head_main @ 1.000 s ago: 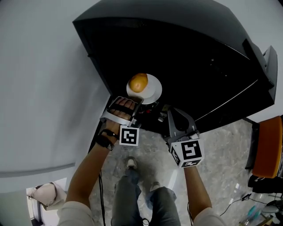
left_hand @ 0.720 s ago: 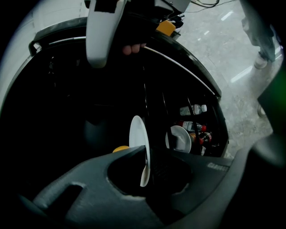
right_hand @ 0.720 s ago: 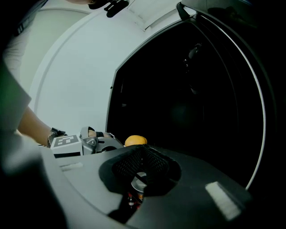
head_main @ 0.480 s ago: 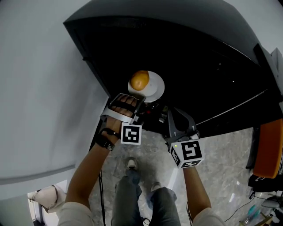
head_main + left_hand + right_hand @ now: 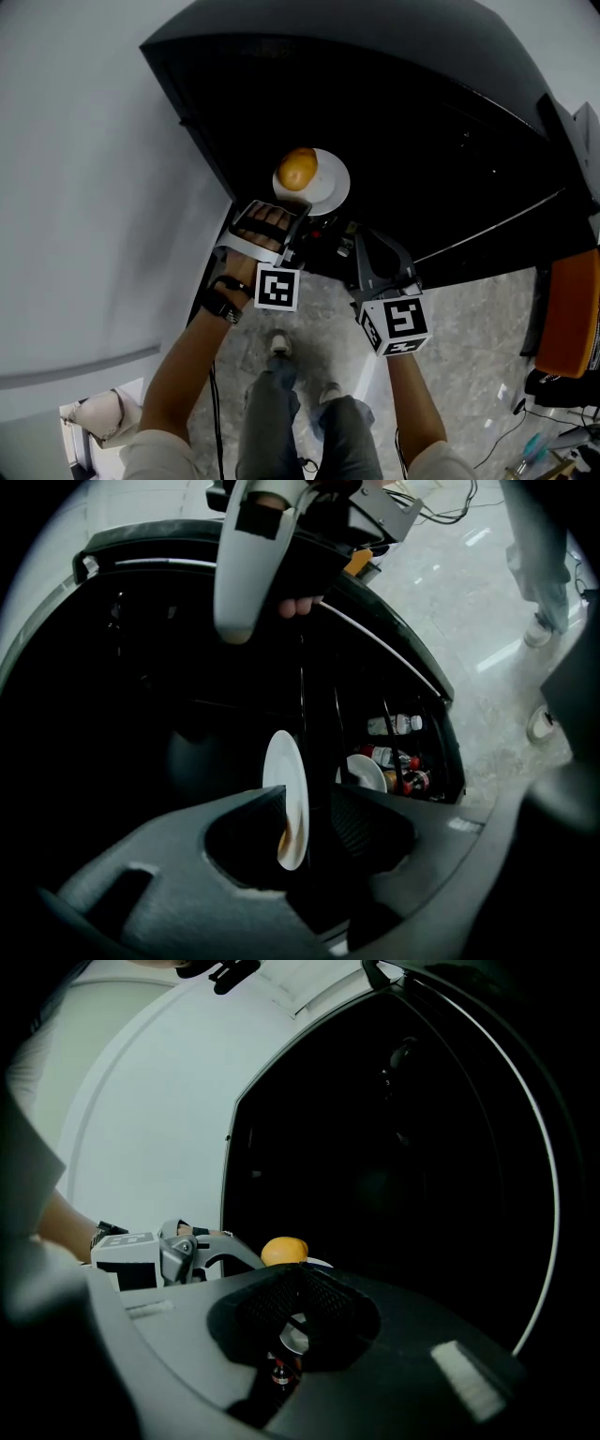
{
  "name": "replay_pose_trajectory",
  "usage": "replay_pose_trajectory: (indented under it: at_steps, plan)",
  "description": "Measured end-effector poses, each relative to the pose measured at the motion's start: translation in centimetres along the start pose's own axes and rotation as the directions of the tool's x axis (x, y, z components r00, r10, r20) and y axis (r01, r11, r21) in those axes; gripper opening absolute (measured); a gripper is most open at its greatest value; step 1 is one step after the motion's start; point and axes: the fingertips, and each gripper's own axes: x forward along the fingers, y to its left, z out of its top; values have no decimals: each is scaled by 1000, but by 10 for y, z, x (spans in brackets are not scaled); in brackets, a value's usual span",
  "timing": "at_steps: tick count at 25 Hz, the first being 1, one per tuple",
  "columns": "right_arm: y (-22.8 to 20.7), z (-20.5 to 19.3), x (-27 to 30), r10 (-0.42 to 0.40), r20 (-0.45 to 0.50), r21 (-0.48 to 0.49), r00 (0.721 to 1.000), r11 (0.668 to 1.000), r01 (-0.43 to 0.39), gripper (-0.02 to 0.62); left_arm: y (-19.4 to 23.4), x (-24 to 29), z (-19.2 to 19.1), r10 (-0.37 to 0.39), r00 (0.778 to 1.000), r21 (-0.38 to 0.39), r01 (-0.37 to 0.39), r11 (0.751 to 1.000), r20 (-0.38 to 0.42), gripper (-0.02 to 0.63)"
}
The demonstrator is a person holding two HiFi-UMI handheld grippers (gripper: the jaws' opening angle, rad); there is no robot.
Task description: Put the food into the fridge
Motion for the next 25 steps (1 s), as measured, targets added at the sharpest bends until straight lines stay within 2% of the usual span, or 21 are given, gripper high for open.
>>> replay_pose_trajectory:
  at_steps: [2, 7, 17, 22, 25]
  plan:
    - [1, -1, -3, 0, -4, -1, 1000, 1000, 0, 6, -4, -7, 0, 11, 1000, 6, -11, 1000, 2, 136]
    - [1, 1, -7, 0, -5, -15, 1000, 1000, 0, 6, 0, -15, -2, 54, 999, 30, -54, 998, -4, 29]
    - [1, 9, -4, -7, 7, -15, 1000, 1000, 7, 6, 5, -5, -7, 27, 999, 5, -27, 1000, -19, 23]
    - [-2, 9, -6, -17, -12, -14, 1000, 1000, 17, 6, 9, 2, -8, -12, 1000, -39, 11, 999, -17, 23]
    - [-4, 12, -8, -23, -32, -21, 999, 1000, 22, 6, 10, 6, -12, -31, 999, -28, 30, 999, -37, 23]
